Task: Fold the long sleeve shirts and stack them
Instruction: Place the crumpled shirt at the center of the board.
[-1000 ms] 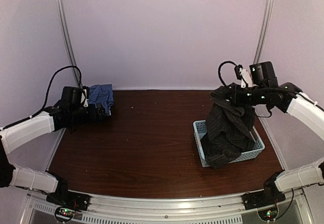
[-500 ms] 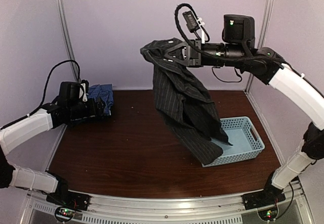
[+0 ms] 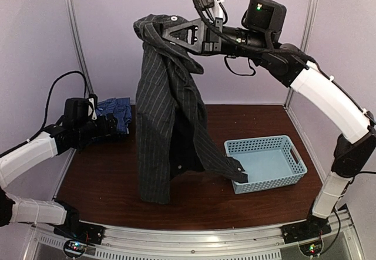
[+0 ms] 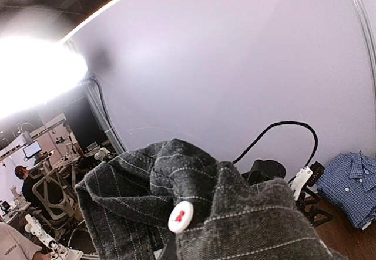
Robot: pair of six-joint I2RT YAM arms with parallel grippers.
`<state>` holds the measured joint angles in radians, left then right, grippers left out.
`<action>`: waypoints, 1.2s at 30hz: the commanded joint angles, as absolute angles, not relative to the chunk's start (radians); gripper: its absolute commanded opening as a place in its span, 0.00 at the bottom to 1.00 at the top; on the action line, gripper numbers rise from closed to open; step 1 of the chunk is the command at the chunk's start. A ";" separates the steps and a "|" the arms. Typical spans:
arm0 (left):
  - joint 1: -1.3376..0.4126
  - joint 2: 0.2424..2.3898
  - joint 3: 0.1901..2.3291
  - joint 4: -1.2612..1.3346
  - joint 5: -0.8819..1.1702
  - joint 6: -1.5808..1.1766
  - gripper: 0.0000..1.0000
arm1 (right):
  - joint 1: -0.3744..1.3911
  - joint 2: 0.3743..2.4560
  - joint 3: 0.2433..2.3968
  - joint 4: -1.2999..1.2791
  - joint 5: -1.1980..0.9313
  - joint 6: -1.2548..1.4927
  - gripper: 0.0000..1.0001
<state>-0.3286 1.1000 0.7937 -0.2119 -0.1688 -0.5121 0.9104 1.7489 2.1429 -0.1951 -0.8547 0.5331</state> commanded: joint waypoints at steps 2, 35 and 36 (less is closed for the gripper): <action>-0.333 1.060 0.755 -0.124 -0.106 -0.515 0.91 | 0.816 1.811 2.110 -0.116 -0.841 0.631 0.00; -0.924 1.420 0.810 0.132 0.116 -0.160 0.91 | 0.394 1.471 1.165 -0.674 0.230 0.296 0.96; -0.961 1.466 0.841 0.131 0.114 -0.138 0.91 | 0.365 1.471 1.161 -0.669 0.219 0.286 0.96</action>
<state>-0.8425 1.3415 0.7364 0.0673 0.1032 -0.2840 0.4450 1.4872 1.1877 -0.6487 0.1749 0.3370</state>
